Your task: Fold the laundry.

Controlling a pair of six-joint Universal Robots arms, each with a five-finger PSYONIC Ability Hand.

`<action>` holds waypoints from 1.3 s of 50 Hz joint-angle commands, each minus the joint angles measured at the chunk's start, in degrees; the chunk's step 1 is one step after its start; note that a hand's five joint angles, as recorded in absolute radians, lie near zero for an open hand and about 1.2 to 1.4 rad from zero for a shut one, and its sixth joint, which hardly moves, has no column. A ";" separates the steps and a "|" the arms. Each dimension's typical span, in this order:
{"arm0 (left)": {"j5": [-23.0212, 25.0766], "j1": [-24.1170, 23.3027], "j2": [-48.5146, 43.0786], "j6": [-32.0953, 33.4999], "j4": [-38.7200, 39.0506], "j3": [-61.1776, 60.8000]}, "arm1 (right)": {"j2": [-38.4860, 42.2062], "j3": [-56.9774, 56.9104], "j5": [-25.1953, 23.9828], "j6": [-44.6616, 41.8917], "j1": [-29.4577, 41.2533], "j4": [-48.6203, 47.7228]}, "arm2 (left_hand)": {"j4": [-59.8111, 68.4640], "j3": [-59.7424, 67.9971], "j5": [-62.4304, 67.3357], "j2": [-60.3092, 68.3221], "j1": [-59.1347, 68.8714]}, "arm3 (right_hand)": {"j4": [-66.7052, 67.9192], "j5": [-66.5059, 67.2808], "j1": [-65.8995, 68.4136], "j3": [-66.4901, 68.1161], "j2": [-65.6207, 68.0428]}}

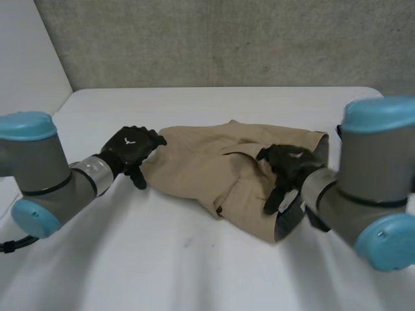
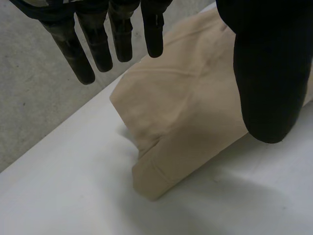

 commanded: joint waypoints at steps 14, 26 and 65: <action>-3.23 -2.71 -6.39 2.18 1.35 5.41 | 7.53 -4.26 7.82 -5.50 3.70 -8.76 | 62.99 63.12 62.86 63.03 62.91 | 67.23 66.49 69.01 68.24 67.97; -12.82 -7.02 17.06 2.62 -0.32 -11.36 | -4.16 -2.59 5.27 -32.38 3.35 -1.40 | 62.99 63.12 62.86 63.03 62.91 | 67.23 66.49 69.01 68.24 67.97; -19.32 -11.94 16.22 1.57 -3.22 -1.19 | -4.35 -14.19 3.16 -32.75 -1.75 11.45 | 62.99 63.12 62.86 63.03 62.91 | 67.23 66.49 69.01 68.24 67.97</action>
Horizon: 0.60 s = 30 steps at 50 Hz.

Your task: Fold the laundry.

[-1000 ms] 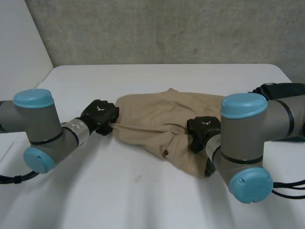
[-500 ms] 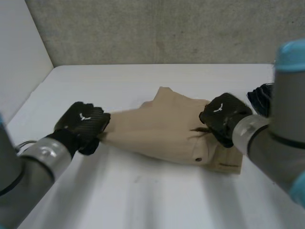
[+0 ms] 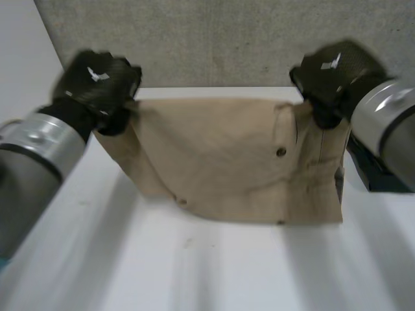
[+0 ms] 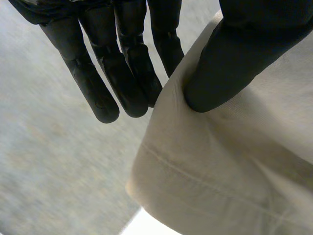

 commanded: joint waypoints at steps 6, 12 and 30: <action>-0.14 0.04 -21.42 0.26 2.40 8.67 | 18.83 -3.87 -0.32 5.08 -2.25 1.32 | 11.37 11.98 14.09 11.77 14.78 | 11.97 13.65 24.00 12.82 12.54; -0.05 0.04 -20.89 -0.01 2.58 7.36 | 19.19 -5.54 -6.38 13.78 -6.82 5.89 | 11.37 11.98 14.09 11.77 14.78 | -14.18 -12.50 -2.15 -13.34 -13.61; 0.12 0.04 -21.94 0.52 3.98 5.60 | 28.58 -15.73 -13.07 13.71 -9.81 15.56 | 11.37 11.98 14.09 11.77 14.78 | 8.68 10.36 20.71 9.53 9.25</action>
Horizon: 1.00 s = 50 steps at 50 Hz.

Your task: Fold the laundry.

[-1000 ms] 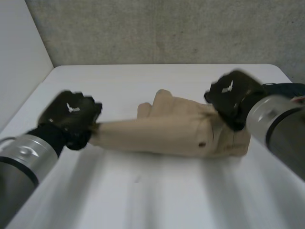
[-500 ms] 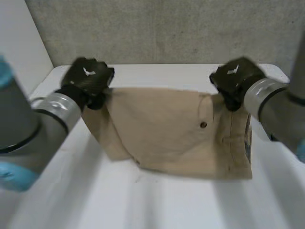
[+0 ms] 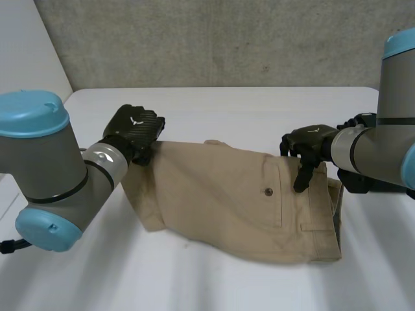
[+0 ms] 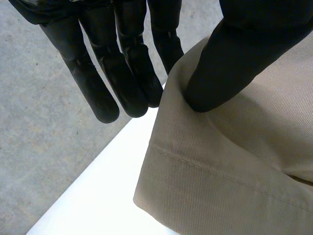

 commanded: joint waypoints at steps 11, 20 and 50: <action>-0.13 0.10 -8.58 7.41 15.88 14.96 | 11.37 -31.12 2.09 -4.97 1.02 -6.85 | 11.35 11.98 14.09 11.77 14.78 | 47.64 47.42 51.51 47.60 47.17; -1.71 0.10 -1.55 7.16 38.47 22.11 | 4.88 -39.10 6.66 1.80 2.96 -30.15 | 11.35 11.98 14.09 11.77 14.78 | 47.64 47.42 51.51 47.60 47.17; -3.12 -4.30 0.21 4.79 15.66 -20.17 | -1.63 21.55 3.58 -6.28 6.03 -32.98 | 11.35 11.98 14.09 11.77 14.78 | 47.64 47.42 51.51 47.60 47.17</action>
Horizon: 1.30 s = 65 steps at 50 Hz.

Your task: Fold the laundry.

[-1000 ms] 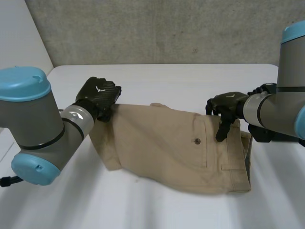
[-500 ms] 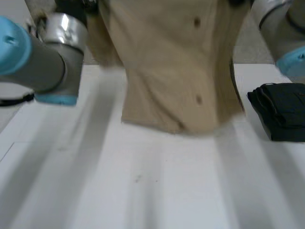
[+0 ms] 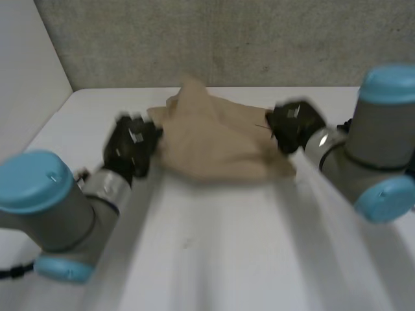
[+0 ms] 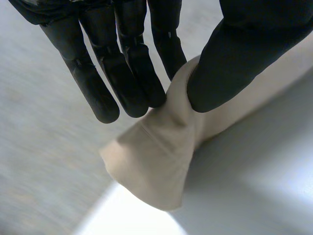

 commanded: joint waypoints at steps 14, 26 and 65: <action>-6.81 -5.78 7.09 0.42 -20.52 -3.89 | -6.67 15.67 -0.20 -1.60 -0.34 0.41 | -23.82 -23.37 -20.87 -23.60 -20.17 | -33.99 -32.99 -22.74 -33.66 -33.13; -7.69 -0.15 8.41 -0.10 -20.70 -2.57 | -2.55 14.80 -5.03 -3.44 -0.17 -6.20 | -32.41 -31.96 -29.46 -32.19 -28.76 | -40.15 -39.15 -28.90 -39.82 -39.29; 6.28 6.97 -1.35 -15.40 -27.64 0.42 | 13.02 1.26 -9.43 -15.40 -0.52 -5.85 | -6.20 -5.75 -3.24 -5.98 -2.55 | 11.89 12.89 23.14 12.22 12.76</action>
